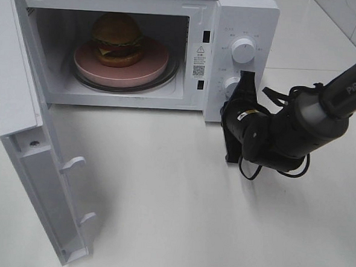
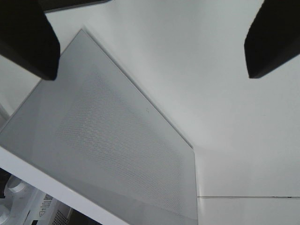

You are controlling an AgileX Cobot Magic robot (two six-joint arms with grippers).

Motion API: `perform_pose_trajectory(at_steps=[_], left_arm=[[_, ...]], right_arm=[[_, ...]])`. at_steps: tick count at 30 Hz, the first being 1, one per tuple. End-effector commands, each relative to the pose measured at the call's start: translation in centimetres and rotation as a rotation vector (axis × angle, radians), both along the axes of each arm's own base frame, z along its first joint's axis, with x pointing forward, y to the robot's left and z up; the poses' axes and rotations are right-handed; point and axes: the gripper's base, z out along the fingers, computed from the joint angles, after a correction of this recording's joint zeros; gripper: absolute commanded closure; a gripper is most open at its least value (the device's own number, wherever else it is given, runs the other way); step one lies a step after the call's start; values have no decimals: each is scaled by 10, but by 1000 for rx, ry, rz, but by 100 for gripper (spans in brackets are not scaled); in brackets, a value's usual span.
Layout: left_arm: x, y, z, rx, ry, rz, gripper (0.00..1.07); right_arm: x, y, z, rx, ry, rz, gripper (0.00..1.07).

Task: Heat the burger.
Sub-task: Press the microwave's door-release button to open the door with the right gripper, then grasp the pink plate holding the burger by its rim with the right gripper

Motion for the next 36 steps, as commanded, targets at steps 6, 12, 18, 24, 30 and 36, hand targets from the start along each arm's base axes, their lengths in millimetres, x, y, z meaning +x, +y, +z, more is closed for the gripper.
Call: perform_pose_trajectory(at_steps=[6, 12, 18, 24, 30, 36], left_arm=[[0, 0, 0, -6, -10, 0, 7], [0, 0, 0, -6, -10, 0, 7], [0, 0, 0, -6, -10, 0, 7], [0, 0, 0, -6, -10, 0, 7], [0, 0, 0, -6, -10, 0, 7], [0, 0, 0, -6, -10, 0, 7]], right_arm=[[-6, -8, 25, -18, -42, 54, 107], [-19, -10, 20, -54, 48, 108, 107], [-35, -12, 23, -134, 112, 224, 107], [-47, -9, 36, -280, 124, 417, 107], [-57, -6, 56, -484, 120, 645, 107], [-68, -10, 76, -653, 115, 802, 107]])
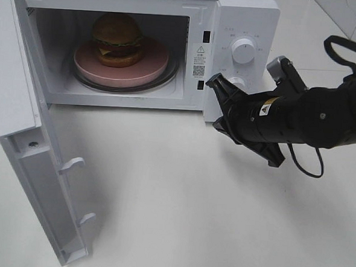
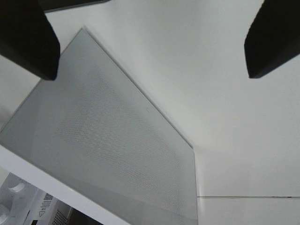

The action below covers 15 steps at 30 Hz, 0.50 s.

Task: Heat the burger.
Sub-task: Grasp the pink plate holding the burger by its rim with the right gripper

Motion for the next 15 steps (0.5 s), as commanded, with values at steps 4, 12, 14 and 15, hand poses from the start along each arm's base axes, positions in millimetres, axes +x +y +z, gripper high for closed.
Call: perform_pose_trajectory(at_steps=[4, 12, 14, 15], left_arm=[[0, 0, 0, -6, -10, 0, 7], [0, 0, 0, -6, -10, 0, 7], [0, 0, 0, -6, -10, 0, 7], [0, 0, 0, -6, -10, 0, 7]], right_arm=[[-10, -6, 20, -150, -25, 170, 107], [-20, -7, 45, -379, 0, 468, 107], [-20, -6, 50, -426, -15, 537, 107], [-20, -6, 54, -475, -22, 614, 107]])
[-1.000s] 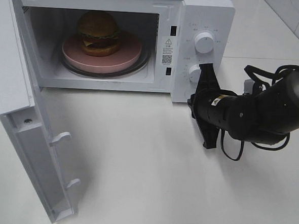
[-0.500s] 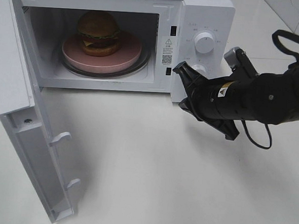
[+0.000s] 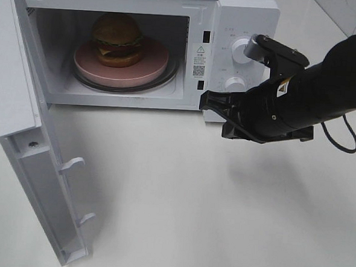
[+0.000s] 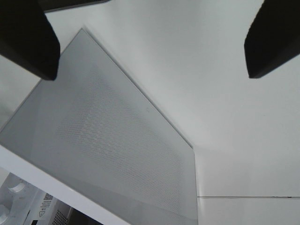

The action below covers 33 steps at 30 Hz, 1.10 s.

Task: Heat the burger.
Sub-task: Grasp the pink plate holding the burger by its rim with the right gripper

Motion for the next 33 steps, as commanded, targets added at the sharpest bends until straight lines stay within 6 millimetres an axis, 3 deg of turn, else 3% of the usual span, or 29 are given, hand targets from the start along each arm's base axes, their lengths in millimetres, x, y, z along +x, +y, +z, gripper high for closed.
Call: perform_pose_trajectory(at_steps=[1, 6, 8, 11, 13, 14, 16, 19, 21, 27, 33], left_arm=[[0, 0, 0, -6, -10, 0, 7], [0, 0, 0, -6, -10, 0, 7], [0, 0, 0, -6, -10, 0, 7], [0, 0, 0, -6, -10, 0, 7], [0, 0, 0, -6, -10, 0, 7], [0, 0, 0, -6, -10, 0, 7], [0, 0, 0, -6, -10, 0, 7], [0, 0, 0, -6, -10, 0, 7], [0, 0, 0, -6, -10, 0, 7], [0, 0, 0, -6, -10, 0, 7], [0, 0, 0, -6, -10, 0, 7]], right_arm=[[1, -1, 8, -72, -18, 112, 107], [0, 0, 14, -170, -14, 280, 107], [0, 1, 19, -286, -48, 509, 106], [-1, 1, 20, -317, -58, 576, 106], [-1, 1, 23, -399, -99, 759, 106], [-1, 1, 23, -399, -99, 759, 106], [-2, 1, 23, -498, -171, 983, 106], [-2, 1, 23, -525, -194, 1044, 106], [-2, 1, 23, -633, -286, 1275, 106], [0, -2, 23, -765, -353, 1476, 105], [5, -5, 24, -858, -392, 1514, 102]])
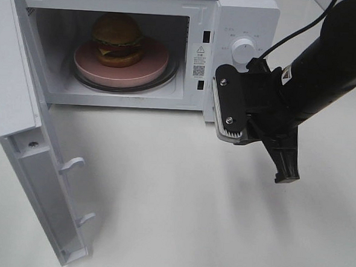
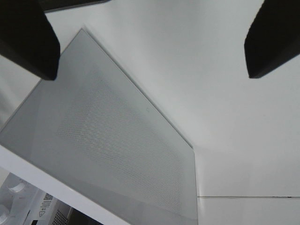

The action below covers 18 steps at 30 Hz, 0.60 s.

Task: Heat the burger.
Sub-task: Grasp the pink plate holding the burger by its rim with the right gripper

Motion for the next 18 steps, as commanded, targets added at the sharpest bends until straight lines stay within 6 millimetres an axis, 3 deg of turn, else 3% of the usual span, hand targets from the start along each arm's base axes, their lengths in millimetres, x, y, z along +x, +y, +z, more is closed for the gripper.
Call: perform_pose_trajectory(at_steps=[1, 2, 4, 5, 6, 7, 8, 10, 11, 13, 18], left_arm=[[0, 0, 0, -6, -10, 0, 7], [0, 0, 0, -6, -10, 0, 7], [0, 0, 0, -6, -10, 0, 7], [0, 0, 0, -6, -10, 0, 7], [0, 0, 0, -6, -10, 0, 7], [0, 0, 0, -6, -10, 0, 7], [0, 0, 0, -6, -10, 0, 7], [0, 0, 0, -6, -10, 0, 7], [0, 0, 0, -6, -10, 0, 7], [0, 0, 0, -6, -10, 0, 7], [0, -1, 0, -7, -10, -1, 7]], right_arm=[[7, -1, 8, -5, -81, 33, 98], [9, 1, 10, 18, -108, 19, 90], [10, 1, 10, 25, -116, 15, 86], [10, 2, 11, 23, -128, 22, 74], [10, 2, 11, 23, -128, 22, 74], [10, 5, 11, 2, -133, 44, 62], [10, 5, 11, 2, -133, 44, 62], [8, 10, 12, -7, -158, 52, 42], [8, 10, 12, -7, -158, 52, 42], [8, 18, 15, 26, -202, 39, 25], [13, 31, 20, 49, -227, 26, 17]])
